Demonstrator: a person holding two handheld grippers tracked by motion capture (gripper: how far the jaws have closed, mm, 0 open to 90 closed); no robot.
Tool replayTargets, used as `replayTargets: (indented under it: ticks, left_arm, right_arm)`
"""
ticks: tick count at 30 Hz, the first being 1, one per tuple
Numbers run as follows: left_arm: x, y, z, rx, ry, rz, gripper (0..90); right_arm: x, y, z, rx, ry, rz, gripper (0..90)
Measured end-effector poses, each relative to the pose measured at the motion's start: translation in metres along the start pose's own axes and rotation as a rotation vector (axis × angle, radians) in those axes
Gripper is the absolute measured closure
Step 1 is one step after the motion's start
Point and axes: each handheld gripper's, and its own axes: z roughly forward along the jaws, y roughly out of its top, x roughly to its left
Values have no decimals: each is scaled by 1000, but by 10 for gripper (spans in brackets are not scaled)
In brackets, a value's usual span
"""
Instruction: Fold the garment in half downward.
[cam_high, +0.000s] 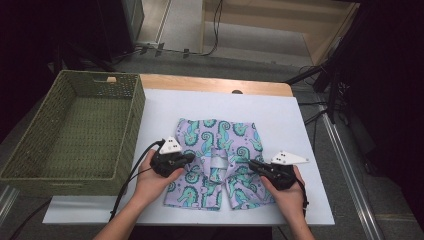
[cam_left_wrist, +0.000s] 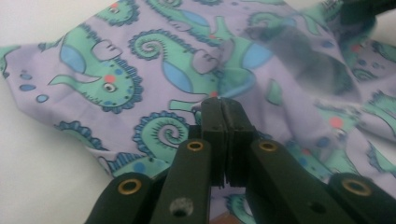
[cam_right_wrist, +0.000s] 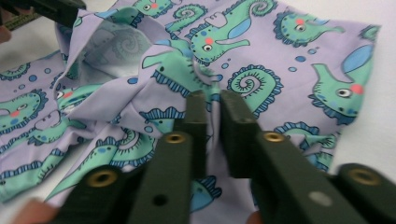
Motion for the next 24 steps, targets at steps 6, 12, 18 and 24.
replayTargets:
  ticks: [6, 12, 18, 24]
  left_arm:
    - [-22, -22, -15, 13, -9, 80, 892]
    - [-23, -37, -30, -5, -13, 38, 739]
    - [-17, -30, -35, -80, -12, -26, 543]
    - [-37, -25, -25, -72, -91, 15, 530]
  right_arm:
    - [15, -16, -23, -10, -21, -83, 863]
    - [21, -38, -38, 44, 4, -76, 785]
    - [21, -35, -45, -41, 60, -41, 660]
    - [22, -28, -48, -110, 58, -8, 681]
